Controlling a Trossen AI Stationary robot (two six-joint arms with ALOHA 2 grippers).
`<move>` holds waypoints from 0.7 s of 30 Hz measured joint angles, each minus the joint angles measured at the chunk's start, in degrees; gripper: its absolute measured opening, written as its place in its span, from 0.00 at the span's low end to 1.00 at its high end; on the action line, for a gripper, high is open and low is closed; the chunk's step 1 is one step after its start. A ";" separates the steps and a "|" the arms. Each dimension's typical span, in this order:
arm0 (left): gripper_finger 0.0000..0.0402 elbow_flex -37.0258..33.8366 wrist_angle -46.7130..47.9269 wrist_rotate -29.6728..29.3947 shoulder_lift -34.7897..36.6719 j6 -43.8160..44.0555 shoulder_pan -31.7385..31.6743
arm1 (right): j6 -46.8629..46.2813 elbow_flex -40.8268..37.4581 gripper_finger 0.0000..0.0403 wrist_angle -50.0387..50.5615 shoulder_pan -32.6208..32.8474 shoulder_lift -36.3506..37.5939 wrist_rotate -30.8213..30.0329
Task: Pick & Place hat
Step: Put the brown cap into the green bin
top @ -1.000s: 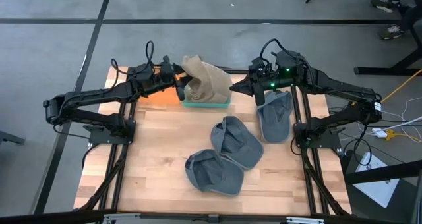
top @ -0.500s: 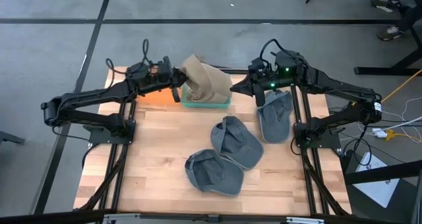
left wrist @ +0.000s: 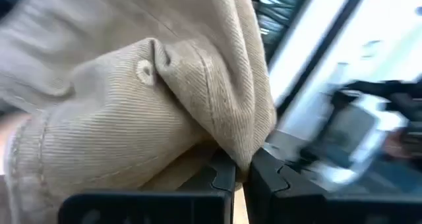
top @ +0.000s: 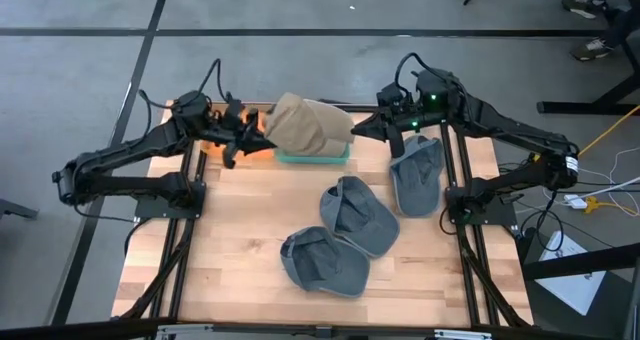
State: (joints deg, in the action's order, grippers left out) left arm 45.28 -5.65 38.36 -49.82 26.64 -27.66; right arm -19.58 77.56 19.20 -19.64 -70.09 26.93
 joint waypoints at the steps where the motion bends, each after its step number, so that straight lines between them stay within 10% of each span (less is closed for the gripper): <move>1: 0.02 0.00 0.02 2.54 0.00 1.89 -0.31 | 0.43 0.00 0.03 0.01 -0.24 -0.16 1.05; 11: 0.02 0.00 -0.07 21.17 0.00 11.67 -1.85 | 0.32 0.00 0.03 -0.09 -0.80 -3.04 11.72; 21: 0.02 0.00 -0.09 25.17 0.02 16.82 -1.82 | 0.29 -0.02 0.18 -0.09 -2.61 -2.67 3.69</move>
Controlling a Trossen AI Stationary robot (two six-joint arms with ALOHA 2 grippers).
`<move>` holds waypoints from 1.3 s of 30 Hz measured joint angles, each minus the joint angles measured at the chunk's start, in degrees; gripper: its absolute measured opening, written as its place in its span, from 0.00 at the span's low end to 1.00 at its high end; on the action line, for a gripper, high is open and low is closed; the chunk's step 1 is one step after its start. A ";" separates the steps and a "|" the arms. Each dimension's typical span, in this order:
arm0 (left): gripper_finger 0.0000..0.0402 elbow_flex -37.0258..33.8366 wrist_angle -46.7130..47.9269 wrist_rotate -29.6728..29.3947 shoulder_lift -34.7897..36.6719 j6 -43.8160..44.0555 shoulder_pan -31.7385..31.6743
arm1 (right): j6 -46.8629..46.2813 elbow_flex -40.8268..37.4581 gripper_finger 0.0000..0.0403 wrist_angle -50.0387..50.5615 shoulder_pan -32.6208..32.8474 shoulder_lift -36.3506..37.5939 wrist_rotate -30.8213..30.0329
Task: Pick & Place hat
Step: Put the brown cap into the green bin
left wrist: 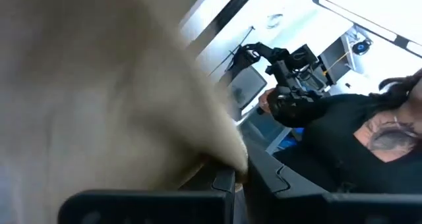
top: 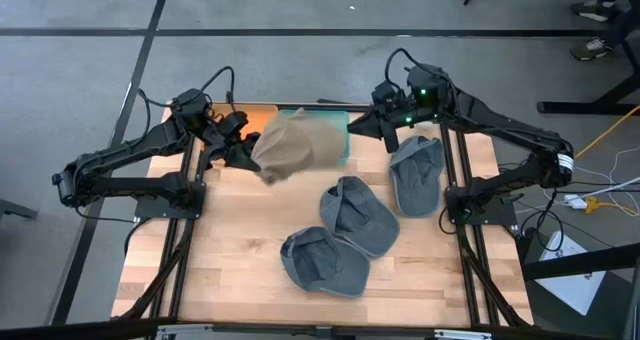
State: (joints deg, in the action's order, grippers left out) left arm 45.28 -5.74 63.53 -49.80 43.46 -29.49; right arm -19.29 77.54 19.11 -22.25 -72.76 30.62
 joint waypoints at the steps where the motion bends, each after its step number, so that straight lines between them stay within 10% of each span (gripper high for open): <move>1: 0.02 0.00 0.02 -0.14 -0.01 0.77 -0.01 | 0.03 0.00 0.21 -0.01 -0.35 0.12 -0.37; 22: 0.03 0.00 -0.07 -18.77 -2.44 4.96 -0.01 | 13.58 0.00 0.53 -9.45 3.07 -0.52 -15.85; 39: 0.02 0.00 -11.21 -25.88 -8.68 3.75 0.19 | 10.74 0.00 0.65 -19.25 5.95 -11.68 -12.09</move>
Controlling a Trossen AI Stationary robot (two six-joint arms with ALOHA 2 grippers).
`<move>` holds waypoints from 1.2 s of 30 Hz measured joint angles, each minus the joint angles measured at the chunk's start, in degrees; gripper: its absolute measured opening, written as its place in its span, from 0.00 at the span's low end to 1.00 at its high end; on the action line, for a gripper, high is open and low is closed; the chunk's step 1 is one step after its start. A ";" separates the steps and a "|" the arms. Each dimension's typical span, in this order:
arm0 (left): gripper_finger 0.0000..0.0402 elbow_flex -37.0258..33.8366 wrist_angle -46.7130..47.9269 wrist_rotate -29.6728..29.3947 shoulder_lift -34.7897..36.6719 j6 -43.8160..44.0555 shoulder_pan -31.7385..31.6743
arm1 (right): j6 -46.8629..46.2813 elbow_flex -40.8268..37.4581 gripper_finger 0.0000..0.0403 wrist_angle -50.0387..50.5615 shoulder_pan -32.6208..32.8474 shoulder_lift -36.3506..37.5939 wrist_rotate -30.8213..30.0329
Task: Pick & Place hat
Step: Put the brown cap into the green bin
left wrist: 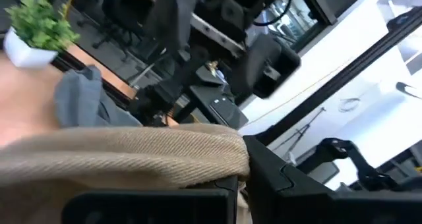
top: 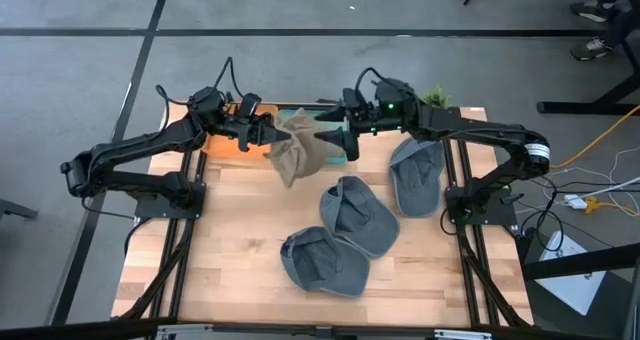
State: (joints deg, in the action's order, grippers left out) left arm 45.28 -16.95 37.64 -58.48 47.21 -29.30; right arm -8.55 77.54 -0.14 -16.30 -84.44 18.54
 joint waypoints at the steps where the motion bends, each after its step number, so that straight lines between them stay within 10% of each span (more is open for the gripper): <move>1: 0.02 0.00 -0.35 -0.42 -0.26 -0.93 0.00 | 0.01 0.00 0.65 -0.61 0.14 -0.52 0.96; 27: 0.03 0.00 -16.45 -3.47 -5.75 -6.48 0.00 | -9.55 0.04 0.64 -12.54 0.14 -9.68 8.89; 36: 0.04 0.00 -16.90 -3.69 -5.72 -3.98 0.00 | -10.53 0.04 0.25 -12.77 0.16 -9.67 6.70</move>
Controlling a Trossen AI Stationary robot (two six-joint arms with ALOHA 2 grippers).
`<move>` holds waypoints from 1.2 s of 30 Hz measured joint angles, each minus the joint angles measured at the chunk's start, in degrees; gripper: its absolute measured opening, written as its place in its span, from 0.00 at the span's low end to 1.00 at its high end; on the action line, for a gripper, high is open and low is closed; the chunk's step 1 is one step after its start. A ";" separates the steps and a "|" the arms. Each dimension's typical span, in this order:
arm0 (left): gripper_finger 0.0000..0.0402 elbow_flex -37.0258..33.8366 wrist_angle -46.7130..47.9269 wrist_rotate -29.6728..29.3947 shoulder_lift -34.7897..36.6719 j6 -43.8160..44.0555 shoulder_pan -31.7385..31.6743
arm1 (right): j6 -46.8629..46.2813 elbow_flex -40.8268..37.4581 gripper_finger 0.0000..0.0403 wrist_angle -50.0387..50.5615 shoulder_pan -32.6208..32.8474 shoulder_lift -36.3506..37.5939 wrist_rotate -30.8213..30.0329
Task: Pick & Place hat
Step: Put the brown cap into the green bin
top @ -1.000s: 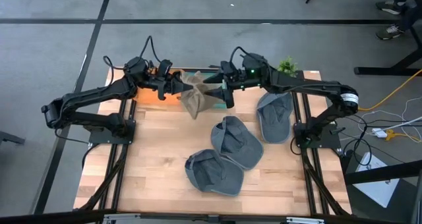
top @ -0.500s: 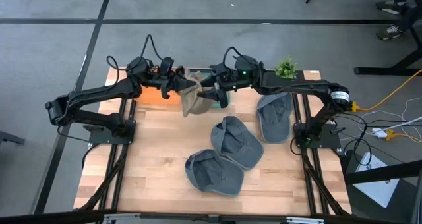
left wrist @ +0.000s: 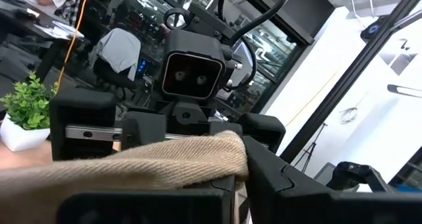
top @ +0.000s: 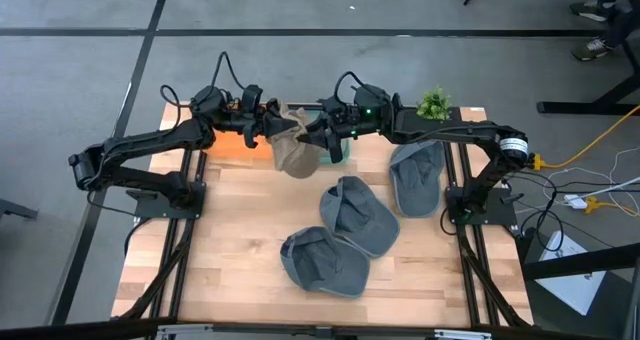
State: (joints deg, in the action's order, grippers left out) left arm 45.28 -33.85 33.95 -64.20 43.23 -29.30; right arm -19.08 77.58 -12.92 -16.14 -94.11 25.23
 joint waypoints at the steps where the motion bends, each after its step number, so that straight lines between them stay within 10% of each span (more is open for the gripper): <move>1: 0.04 0.00 0.00 0.00 0.01 0.26 -0.02 | 0.02 0.00 0.18 -0.04 0.00 0.00 -0.02; 4: 0.05 0.00 0.02 0.13 0.02 0.45 -0.09 | 0.04 0.00 0.04 -0.06 0.00 0.00 -0.08; 26: 0.46 -0.04 -0.01 4.73 9.64 -5.75 -0.21 | 3.41 -0.04 0.03 12.59 -1.70 6.48 1.40; 36: 0.43 0.02 2.14 -0.82 9.53 -0.75 1.80 | 5.80 -0.04 0.04 27.38 -2.86 12.24 -14.70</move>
State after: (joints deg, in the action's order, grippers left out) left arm 45.30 -31.71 33.14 -54.67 42.48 -27.50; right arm -13.28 77.54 14.47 -19.00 -81.87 10.53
